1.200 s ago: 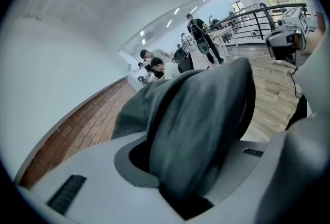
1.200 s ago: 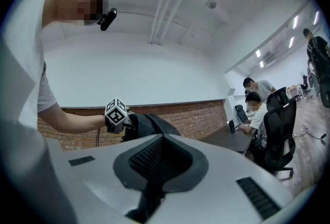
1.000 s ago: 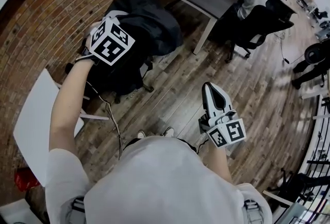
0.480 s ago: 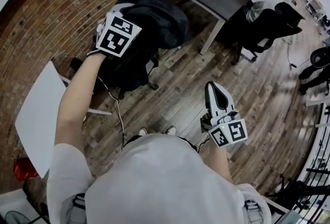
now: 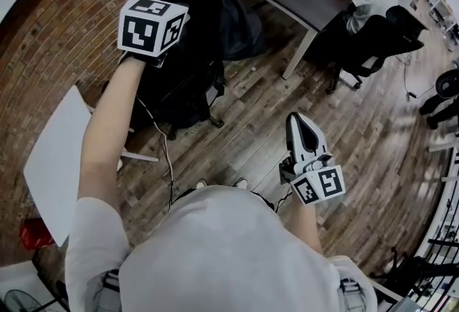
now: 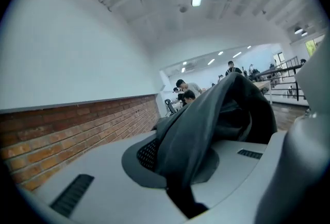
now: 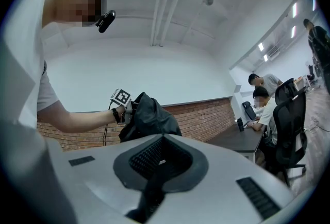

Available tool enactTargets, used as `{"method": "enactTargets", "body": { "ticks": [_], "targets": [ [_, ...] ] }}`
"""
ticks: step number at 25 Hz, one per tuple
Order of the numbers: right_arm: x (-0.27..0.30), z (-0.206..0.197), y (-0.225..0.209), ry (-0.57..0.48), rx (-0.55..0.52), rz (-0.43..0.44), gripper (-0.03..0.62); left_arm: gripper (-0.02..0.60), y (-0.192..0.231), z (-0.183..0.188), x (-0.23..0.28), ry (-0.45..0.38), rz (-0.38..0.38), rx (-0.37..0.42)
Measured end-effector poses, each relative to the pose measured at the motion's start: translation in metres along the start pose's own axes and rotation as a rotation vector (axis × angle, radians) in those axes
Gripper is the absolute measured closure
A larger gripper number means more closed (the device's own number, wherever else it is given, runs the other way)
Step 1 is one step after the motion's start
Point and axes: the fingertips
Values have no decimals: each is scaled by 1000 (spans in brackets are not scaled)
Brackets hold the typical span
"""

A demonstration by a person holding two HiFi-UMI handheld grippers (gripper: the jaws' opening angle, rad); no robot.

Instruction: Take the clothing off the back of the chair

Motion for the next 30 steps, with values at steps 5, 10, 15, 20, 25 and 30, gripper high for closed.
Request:
{"method": "enactTargets", "body": {
  "ticks": [5, 10, 15, 20, 25, 30],
  "targets": [
    [5, 2, 0, -3, 1, 9, 574, 545, 17, 8, -10, -49, 24, -71],
    [18, -1, 6, 11, 3, 37, 574, 545, 44, 6, -35, -113, 62, -174],
    [35, -5, 18, 24, 5, 73, 574, 545, 69, 0, -65, -155, 118, -216],
    [52, -11, 33, 39, 5, 116, 574, 545, 87, -15, -98, -179, 167, -269],
    [63, -20, 45, 51, 7, 134, 574, 545, 92, -42, -139, -223, 221, -363],
    [69, -23, 54, 64, 9, 155, 574, 545, 99, -55, -174, -239, 277, -395]
  ]
}}
Point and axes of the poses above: the fingertips, and each gripper's own axes: x forward along the fingers, y to its left, z out of its top, and after that the axes turned 12 degrees about x, right-handed
